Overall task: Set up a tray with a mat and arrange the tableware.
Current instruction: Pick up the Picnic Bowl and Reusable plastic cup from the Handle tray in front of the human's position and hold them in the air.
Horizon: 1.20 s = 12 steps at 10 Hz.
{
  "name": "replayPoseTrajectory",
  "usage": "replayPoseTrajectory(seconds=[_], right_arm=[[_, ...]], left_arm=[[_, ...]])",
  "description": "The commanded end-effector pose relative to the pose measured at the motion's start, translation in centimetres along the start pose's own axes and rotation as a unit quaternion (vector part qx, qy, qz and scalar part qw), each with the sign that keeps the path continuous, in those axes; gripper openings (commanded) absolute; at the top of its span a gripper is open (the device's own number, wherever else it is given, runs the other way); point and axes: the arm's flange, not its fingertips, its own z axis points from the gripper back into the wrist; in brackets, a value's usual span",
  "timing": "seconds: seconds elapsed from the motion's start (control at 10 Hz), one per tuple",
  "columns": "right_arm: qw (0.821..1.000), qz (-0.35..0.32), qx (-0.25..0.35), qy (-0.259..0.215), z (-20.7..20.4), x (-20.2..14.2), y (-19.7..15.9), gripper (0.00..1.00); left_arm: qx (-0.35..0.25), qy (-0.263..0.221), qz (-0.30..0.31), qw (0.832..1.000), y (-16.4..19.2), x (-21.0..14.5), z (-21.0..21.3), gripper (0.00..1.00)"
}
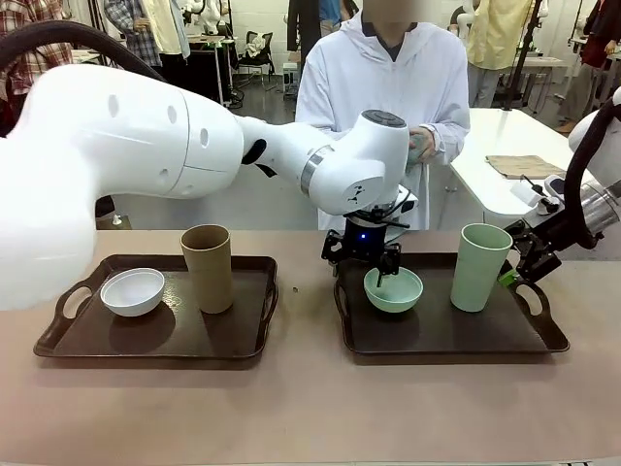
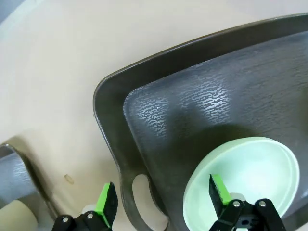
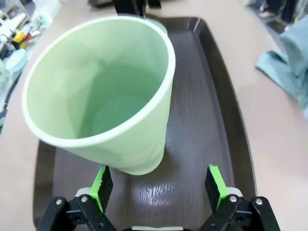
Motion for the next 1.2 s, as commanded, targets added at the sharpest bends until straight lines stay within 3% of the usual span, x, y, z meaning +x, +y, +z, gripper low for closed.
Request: replayPoseTrajectory(seconds=[0.0, 0.4, 1.1], right_arm=[[0.999, 0.026, -0.008, -0.042, -0.3, -0.4, -0.5, 1.00], [0.994, 0.014, 0.035, -0.105, -1.3, -0.5, -0.2, 1.00], [0.988, 0.042, 0.052, -0.136, -3.0, 0.5, 0.2, 1.00]], left_arm=[[0.011, 0.003, 0.014, 1.000, -0.5, 1.4, 0.1, 1.00], [-0.001, 0.013, 0.029, 0.999, 0.1, 1.9, -0.4, 1.00], [-0.023, 0.030, 0.033, 0.999, -0.7, 2.3, -0.9, 1.00]])
